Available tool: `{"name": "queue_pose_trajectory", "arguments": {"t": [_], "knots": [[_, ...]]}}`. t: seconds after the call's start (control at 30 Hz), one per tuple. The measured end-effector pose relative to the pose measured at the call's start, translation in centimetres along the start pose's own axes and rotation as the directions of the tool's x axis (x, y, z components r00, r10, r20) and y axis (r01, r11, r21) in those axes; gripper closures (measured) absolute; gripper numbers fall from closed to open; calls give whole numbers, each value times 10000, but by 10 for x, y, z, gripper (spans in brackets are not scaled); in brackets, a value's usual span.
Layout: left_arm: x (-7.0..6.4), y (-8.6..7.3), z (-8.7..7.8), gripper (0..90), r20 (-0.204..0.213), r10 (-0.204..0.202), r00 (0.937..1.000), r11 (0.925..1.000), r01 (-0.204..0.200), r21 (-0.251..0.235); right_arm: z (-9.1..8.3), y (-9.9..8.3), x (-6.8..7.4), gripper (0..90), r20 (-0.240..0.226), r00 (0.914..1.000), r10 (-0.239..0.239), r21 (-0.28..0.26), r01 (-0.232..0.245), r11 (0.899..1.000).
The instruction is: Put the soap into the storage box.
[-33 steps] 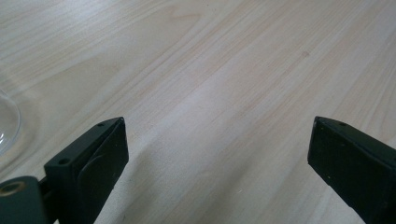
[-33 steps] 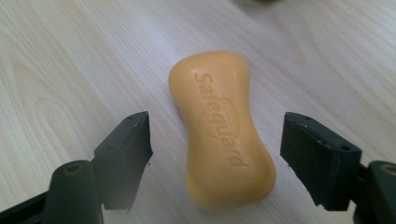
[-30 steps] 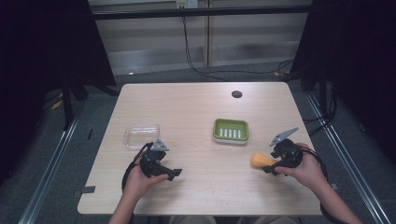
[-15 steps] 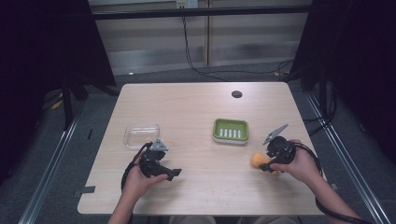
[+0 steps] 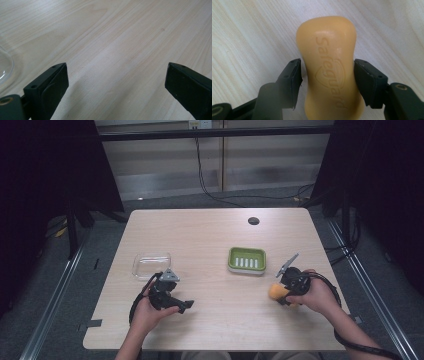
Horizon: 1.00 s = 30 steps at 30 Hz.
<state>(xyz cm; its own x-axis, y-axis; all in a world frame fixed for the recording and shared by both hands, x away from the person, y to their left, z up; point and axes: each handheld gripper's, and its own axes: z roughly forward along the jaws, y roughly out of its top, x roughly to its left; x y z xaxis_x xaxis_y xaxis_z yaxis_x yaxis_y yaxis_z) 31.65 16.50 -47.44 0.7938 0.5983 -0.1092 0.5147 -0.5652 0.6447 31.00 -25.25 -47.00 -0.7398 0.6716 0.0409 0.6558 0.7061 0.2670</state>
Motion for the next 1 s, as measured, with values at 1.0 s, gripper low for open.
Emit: {"name": "queue_pose_trajectory", "arguments": {"t": [1.0], "knots": [[-1, 2, -2, 55, 84, 86, 9999, 10000, -85, -45, 1, 25, 4, 500, -674, 9935, -916, 1598, 1013, 9819]]}}
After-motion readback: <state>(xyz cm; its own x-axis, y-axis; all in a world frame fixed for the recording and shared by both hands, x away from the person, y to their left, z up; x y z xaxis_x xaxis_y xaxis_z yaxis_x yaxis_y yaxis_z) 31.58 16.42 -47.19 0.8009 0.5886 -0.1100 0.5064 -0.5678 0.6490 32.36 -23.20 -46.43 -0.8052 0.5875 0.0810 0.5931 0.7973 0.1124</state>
